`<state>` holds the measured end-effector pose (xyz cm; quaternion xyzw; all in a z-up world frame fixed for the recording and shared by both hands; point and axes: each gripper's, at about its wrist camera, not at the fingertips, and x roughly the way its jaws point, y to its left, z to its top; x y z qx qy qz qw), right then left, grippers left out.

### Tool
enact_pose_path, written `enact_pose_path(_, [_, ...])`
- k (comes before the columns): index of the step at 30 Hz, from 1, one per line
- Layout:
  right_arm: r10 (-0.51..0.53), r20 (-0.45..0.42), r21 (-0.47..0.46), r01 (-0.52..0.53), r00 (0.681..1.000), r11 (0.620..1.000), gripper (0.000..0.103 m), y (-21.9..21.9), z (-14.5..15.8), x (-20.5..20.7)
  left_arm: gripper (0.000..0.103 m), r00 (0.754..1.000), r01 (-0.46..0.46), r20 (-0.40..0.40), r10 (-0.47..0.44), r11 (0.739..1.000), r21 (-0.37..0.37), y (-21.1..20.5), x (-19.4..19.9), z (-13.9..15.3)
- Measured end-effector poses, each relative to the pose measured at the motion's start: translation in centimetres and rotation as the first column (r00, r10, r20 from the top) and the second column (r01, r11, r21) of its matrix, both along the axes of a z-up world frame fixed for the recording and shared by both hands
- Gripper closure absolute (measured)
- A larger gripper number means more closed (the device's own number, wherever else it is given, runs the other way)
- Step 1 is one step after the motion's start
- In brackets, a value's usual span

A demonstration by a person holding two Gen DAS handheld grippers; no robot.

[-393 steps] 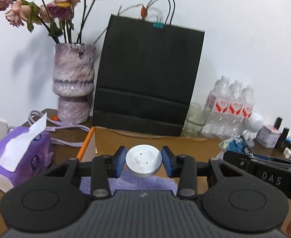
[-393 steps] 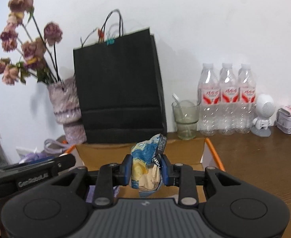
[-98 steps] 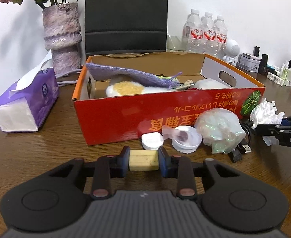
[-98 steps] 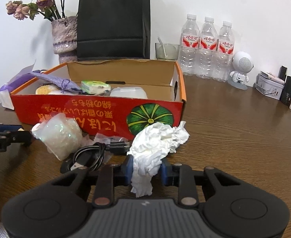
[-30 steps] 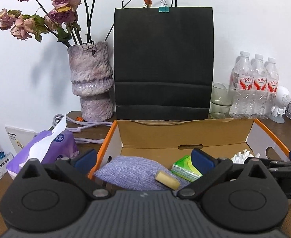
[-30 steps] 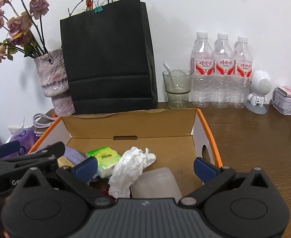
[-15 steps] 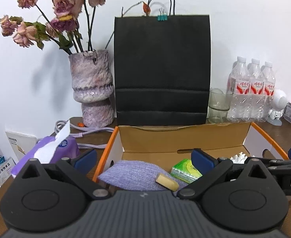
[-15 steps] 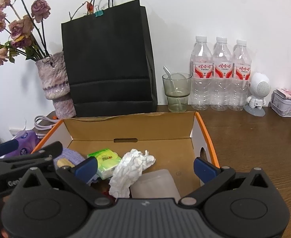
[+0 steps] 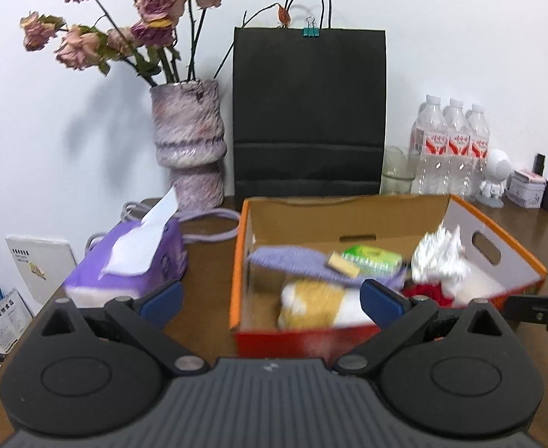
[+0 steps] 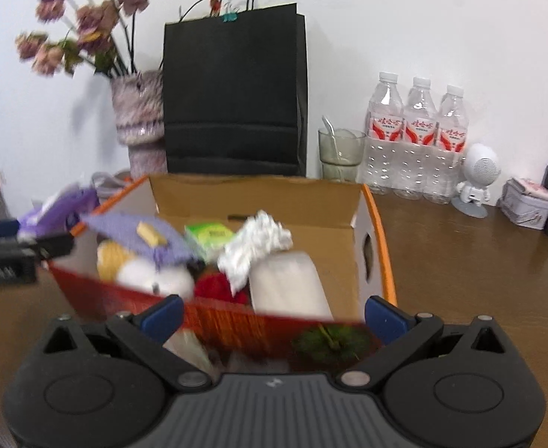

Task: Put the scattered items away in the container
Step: 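Grasp the black USB cable with the right tool while the left tool grasps the white round cap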

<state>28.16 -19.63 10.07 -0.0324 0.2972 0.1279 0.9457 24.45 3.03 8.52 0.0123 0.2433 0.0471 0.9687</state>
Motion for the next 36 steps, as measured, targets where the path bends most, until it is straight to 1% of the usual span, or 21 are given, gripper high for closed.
enact_pose_path(6, [0.011, -0.038, -0.044, -0.013, 0.999, 0.999, 0.0, -0.5, -2.2, -2.4, 0.0, 0.999, 0.001, -0.049, -0.001, 1.0, 0.004, 0.7, -1.7, -1.6])
enact_pose_path(9, [0.01, -0.065, -0.056, -0.013, 0.998, 0.998, 0.0, -0.3, -3.7, -3.0, 0.0, 0.996, 0.018, -0.084, -0.017, 1.0, 0.01, 0.2, -1.9, -2.7])
enact_pose_path(12, [0.0, -0.08, -0.061, -0.005, 0.997, 0.998, 0.0, 0.0, -5.1, -3.1, 0.0, 0.994, 0.035, -0.106, -0.03, 0.999, 0.037, -0.7, -1.8, -3.6])
enact_pose_path(16, [-0.005, -0.081, -0.056, 0.0, 0.997, 0.998, 0.0, 0.6, -6.1, -3.0, 0.0, 0.991, 0.04, -0.133, -0.034, 0.998, 0.038, -1.5, -1.1, -4.9])
enact_pose_path(19, [-0.008, -0.06, -0.055, 0.004, 0.998, 0.998, 0.002, 1.1, -6.3, -2.7, 0.0, 0.989, 0.039, -0.145, -0.035, 0.999, 0.027, -1.9, -0.5, -5.7])
enact_pose_path(21, [-0.021, -0.042, -0.07, 0.018, 0.999, 0.997, 0.007, 1.3, -6.3, -2.5, 0.0, 0.988, 0.047, -0.148, -0.044, 0.999, 0.019, -2.2, -0.1, -6.0])
enact_pose_path(24, [-0.016, -0.044, -0.048, 0.014, 0.999, 0.999, 0.011, 1.3, -6.4, -2.2, 0.0, 0.987, 0.068, -0.145, -0.065, 0.998, 0.013, -2.5, 0.3, -6.3])
enact_pose_path(27, [-0.001, -0.04, -0.029, -0.001, 0.999, 1.0, 0.014, 1.3, -6.4, -2.2, 0.003, 0.984, 0.108, -0.142, -0.105, 0.994, 0.014, -3.0, 0.5, -6.5])
enact_pose_path(29, [0.005, -0.041, -0.018, -0.006, 0.999, 1.0, 0.016, 1.3, -6.5, -2.2, 0.007, 0.983, 0.118, -0.144, -0.114, 0.993, 0.025, -3.4, 0.7, -6.7])
enact_pose_path(30, [0.006, -0.044, -0.011, -0.007, 0.999, 1.0, 0.017, 1.2, -6.5, -2.2, 0.009, 0.983, 0.122, -0.144, -0.116, 0.992, 0.033, -3.5, 0.9, -6.8])
enact_pose_path(32, [0.006, -0.047, -0.001, -0.006, 0.999, 1.0, 0.018, 1.2, -6.5, -2.2, 0.019, 0.98, 0.131, -0.153, -0.124, 0.991, 0.039, -3.6, 1.2, -7.0])
enact_pose_path(33, [0.007, -0.05, 0.005, -0.007, 0.999, 1.0, 0.02, 1.2, -6.6, -2.2, 0.021, 0.979, 0.136, -0.161, -0.129, 0.99, 0.033, -3.6, 1.4, -7.2])
enact_pose_path(34, [0.009, -0.052, 0.012, -0.009, 0.999, 1.0, 0.021, 1.1, -6.6, -2.2, 0.025, 0.977, 0.139, -0.169, -0.133, 0.99, 0.025, -3.6, 1.6, -7.3])
enact_pose_path(36, [0.013, -0.058, 0.023, -0.012, 0.998, 1.0, 0.023, 1.1, -6.6, -2.1, 0.025, 0.977, 0.136, -0.169, -0.133, 0.991, 0.004, -3.4, 1.8, -7.4])
